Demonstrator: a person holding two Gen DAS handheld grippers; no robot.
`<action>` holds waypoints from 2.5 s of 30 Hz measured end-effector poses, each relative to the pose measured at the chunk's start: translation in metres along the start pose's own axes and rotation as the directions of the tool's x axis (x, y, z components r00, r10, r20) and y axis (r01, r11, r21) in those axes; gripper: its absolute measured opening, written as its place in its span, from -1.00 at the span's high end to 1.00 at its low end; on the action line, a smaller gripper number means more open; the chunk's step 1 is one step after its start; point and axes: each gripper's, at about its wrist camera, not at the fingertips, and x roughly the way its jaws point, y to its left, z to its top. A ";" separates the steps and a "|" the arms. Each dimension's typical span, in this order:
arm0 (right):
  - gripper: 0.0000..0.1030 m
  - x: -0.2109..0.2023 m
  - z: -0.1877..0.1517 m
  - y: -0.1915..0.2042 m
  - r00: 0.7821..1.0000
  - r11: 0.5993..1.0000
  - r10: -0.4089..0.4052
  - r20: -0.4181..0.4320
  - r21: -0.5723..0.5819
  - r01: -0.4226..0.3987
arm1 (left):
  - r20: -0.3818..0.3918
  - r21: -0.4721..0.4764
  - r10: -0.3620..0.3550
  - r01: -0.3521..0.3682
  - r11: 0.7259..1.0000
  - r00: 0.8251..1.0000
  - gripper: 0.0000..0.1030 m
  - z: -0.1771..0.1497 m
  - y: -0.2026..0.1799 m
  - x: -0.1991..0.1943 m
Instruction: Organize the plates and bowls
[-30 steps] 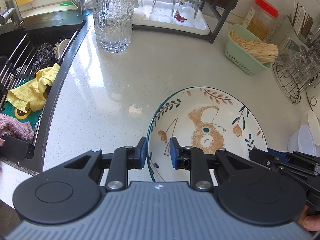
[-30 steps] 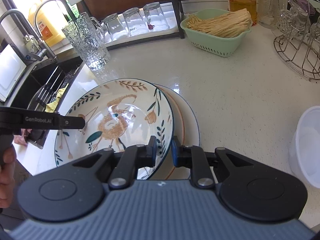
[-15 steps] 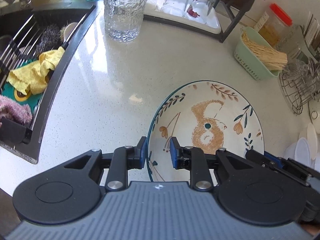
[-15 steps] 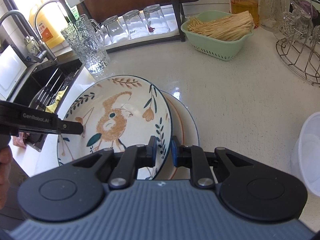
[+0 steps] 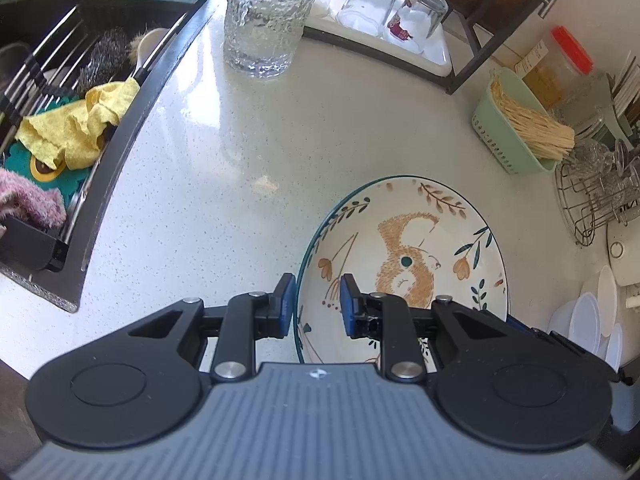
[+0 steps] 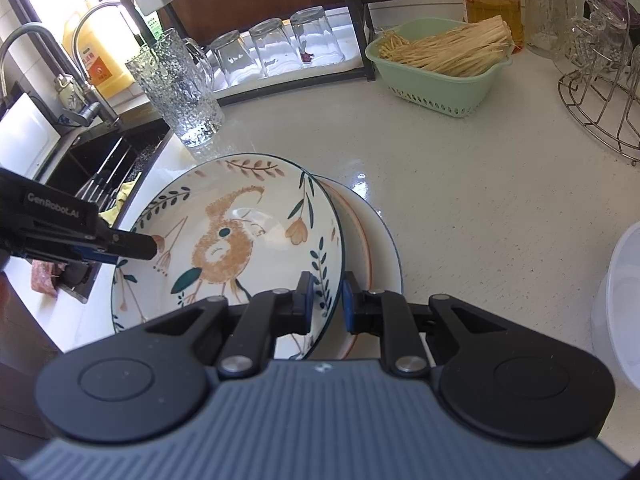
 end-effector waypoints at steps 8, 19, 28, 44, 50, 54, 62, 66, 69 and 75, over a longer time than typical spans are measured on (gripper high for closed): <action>0.65 0.001 0.002 0.002 1.000 1.000 -0.012 -0.006 -0.021 0.011 | -0.016 0.023 0.022 -0.022 0.999 1.000 0.48 -0.001 -0.005 0.001; 0.65 -0.011 0.003 -0.006 1.000 0.999 0.004 0.009 0.042 -0.005 | -0.040 -0.060 -0.034 0.031 0.998 0.999 0.49 0.002 0.007 0.007; 0.65 -0.017 0.002 -0.014 1.000 0.998 -0.025 0.014 0.065 0.024 | -0.016 -0.108 -0.064 0.062 0.992 0.998 0.48 -0.001 0.009 0.006; 0.66 -0.066 0.010 -0.013 0.990 1.000 0.005 0.138 0.025 -0.008 | 0.140 0.015 0.005 -0.007 1.000 0.990 0.48 -0.014 -0.022 -0.034; 0.66 -0.097 0.010 -0.011 0.980 1.000 0.023 0.198 -0.007 -0.022 | 0.240 0.109 0.021 -0.048 0.993 0.970 0.48 -0.031 -0.048 -0.065; 0.66 -0.117 0.006 -0.012 0.972 0.999 0.026 0.232 -0.032 -0.019 | 0.286 0.140 -0.004 -0.037 0.989 0.958 0.48 -0.045 -0.063 -0.086; 0.66 -0.145 -0.016 -0.016 0.960 0.999 -0.016 0.281 -0.028 0.025 | 0.312 0.221 -0.072 0.001 0.975 0.947 0.48 -0.075 -0.088 -0.102; 0.66 -0.154 -0.027 -0.019 0.955 0.999 -0.046 0.293 -0.008 0.051 | 0.309 0.259 -0.098 0.016 0.966 0.946 0.48 -0.083 -0.099 -0.104; 0.66 -0.160 -0.033 -0.024 0.950 0.997 -0.071 0.303 0.017 0.069 | 0.298 0.296 -0.123 0.031 0.955 0.947 0.48 -0.085 -0.110 -0.103; 0.66 -0.168 -0.043 -0.033 0.940 0.992 -0.126 0.319 0.066 0.110 | 0.271 0.361 -0.164 0.058 0.931 0.948 0.48 -0.087 -0.130 -0.095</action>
